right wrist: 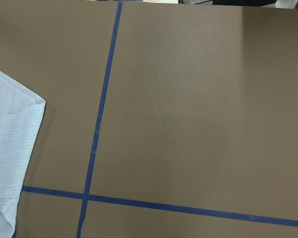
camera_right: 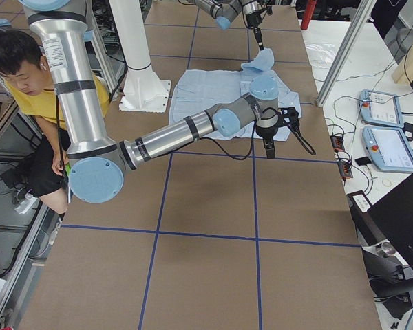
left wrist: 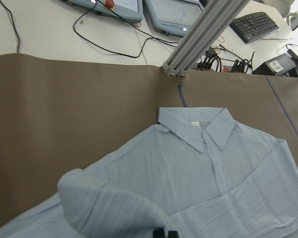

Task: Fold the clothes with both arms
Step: 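Lift the cuff with the left gripper and lay the sleeve across the shirt front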

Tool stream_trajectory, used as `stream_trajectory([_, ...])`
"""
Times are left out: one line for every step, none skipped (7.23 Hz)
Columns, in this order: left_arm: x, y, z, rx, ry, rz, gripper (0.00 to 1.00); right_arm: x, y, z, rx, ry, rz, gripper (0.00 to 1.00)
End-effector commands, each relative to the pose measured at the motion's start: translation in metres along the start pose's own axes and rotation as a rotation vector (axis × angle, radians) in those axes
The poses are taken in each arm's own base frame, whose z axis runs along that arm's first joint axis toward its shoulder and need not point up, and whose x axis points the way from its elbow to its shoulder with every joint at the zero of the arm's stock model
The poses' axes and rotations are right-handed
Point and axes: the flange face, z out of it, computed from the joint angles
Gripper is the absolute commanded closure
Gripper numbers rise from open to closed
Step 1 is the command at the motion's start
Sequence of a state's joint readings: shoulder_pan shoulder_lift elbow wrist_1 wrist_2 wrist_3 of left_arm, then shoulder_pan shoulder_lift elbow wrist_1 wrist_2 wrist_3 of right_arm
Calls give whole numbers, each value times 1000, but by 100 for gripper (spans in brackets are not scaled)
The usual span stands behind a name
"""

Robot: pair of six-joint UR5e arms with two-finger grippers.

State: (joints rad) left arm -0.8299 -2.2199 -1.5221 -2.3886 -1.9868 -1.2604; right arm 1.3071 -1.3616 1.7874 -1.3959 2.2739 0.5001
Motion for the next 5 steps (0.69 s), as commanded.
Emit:
stream_trajectory([87, 53, 76, 24, 6, -76, 100, 0, 0, 0, 1, 0, 2, 0])
stream_trajectory([102, 90, 104, 32, -9, -69, 100, 0, 0, 0, 0, 1, 7, 0])
stream_trajectory([113, 119, 128, 30, -26, -62, 100, -1, -1, 0, 2, 0, 9, 0])
stream_trajectory([119, 153, 158, 35, -63, -50, 100, -1, -2, 0, 1, 1, 10, 0])
stream_trajectory([131, 184, 184, 39, -86, -39, 87, -2, -2, 0, 2, 0, 7, 0])
